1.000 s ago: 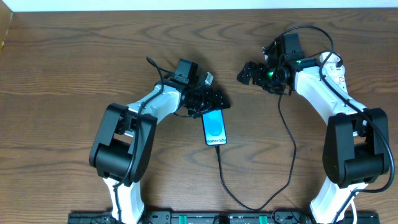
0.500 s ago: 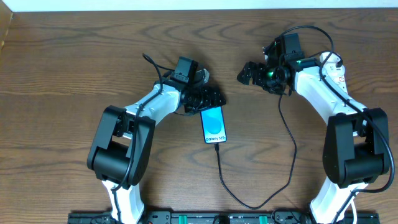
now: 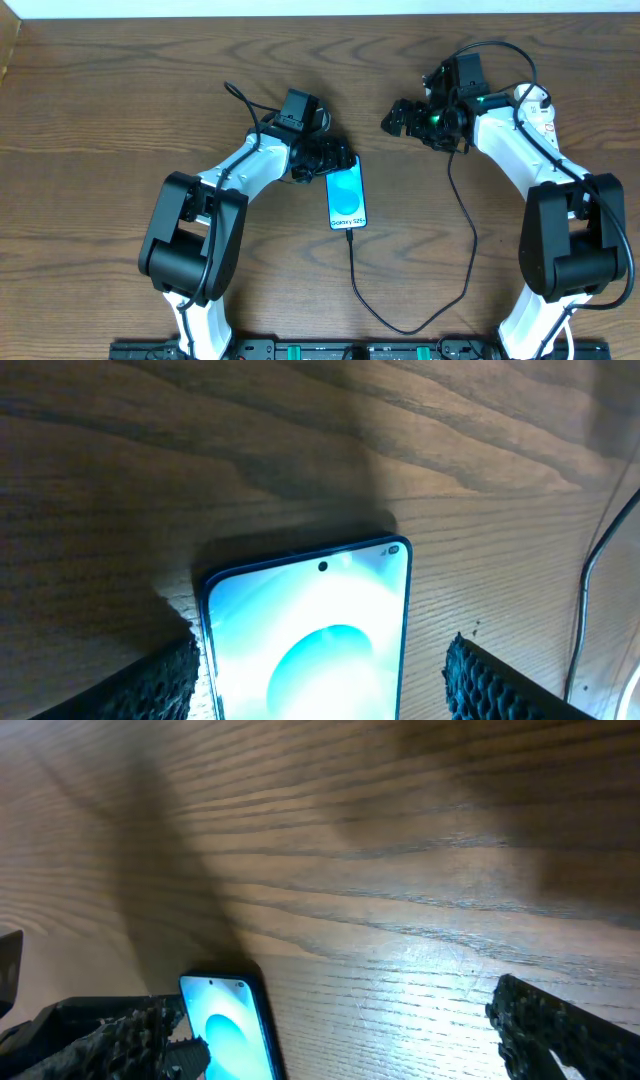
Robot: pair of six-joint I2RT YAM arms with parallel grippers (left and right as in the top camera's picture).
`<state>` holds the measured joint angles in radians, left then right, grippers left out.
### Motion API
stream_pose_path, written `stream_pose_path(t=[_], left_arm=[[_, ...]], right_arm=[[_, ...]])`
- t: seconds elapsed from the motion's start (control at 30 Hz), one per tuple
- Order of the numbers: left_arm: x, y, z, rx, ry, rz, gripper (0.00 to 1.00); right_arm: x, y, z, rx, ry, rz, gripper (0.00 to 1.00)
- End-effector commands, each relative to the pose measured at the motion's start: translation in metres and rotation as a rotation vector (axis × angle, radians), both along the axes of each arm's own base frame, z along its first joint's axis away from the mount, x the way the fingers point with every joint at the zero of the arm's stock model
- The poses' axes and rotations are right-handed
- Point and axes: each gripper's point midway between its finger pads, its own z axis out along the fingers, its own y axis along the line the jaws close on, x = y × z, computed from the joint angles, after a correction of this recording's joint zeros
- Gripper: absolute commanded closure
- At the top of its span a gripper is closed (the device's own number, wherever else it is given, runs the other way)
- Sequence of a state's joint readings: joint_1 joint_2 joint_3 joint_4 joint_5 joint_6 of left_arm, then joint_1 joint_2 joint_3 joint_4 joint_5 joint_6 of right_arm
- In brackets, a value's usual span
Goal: Plug charger to phone and switch on socket
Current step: 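Open the left gripper and pull it back up from the phone, then move the right gripper to the white power strip's plugged socket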
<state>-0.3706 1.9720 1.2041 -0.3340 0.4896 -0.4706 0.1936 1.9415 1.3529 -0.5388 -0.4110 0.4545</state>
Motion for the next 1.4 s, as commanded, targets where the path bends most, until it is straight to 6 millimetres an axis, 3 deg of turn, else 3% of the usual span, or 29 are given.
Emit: stream_pose_path(t=[0.0,0.13,0.23,0.3,0.43,0.63,0.77,0.87,1.07,1.37], left_arm=[[-0.014,0.032,-0.044,0.158,0.07,0.038,0.2],[0.0,0.047,-0.031,0.145,0.042,0.088,0.18],[0.017,0.069,-0.005,0.135,-0.014,0.123,0.13],[0.027,0.085,0.019,0.133,-0.061,0.137,0.12],[0.037,0.126,0.085,0.132,-0.189,0.19,0.12],[0.015,0.171,0.181,0.123,-0.367,0.313,0.12],[-0.003,0.178,0.234,0.106,-0.507,0.341,0.12],[-0.015,0.178,0.262,0.094,-0.588,0.346,0.12],[-0.03,0.178,0.29,0.081,-0.67,0.351,0.11],[-0.032,0.178,0.29,0.081,-0.672,0.351,0.11]], right_arm=[[0.002,-0.002,0.009,-0.002,-0.026,0.006,0.01],[0.002,-0.002,0.009,-0.002,-0.026,0.006,0.01],[0.002,-0.002,0.009,-0.002,-0.026,0.006,0.01],[0.002,-0.002,0.009,-0.002,-0.026,0.006,0.01],[0.002,-0.002,0.009,-0.002,-0.027,0.006,0.01],[0.002,-0.002,0.009,-0.002,-0.026,0.006,0.01],[0.002,-0.002,0.009,-0.002,-0.026,0.006,0.01],[0.002,-0.002,0.009,-0.002,-0.026,0.006,0.01],[0.002,-0.002,0.009,-0.002,-0.027,0.006,0.01],[0.006,-0.001,0.018,0.009,-0.057,0.048,0.01]])
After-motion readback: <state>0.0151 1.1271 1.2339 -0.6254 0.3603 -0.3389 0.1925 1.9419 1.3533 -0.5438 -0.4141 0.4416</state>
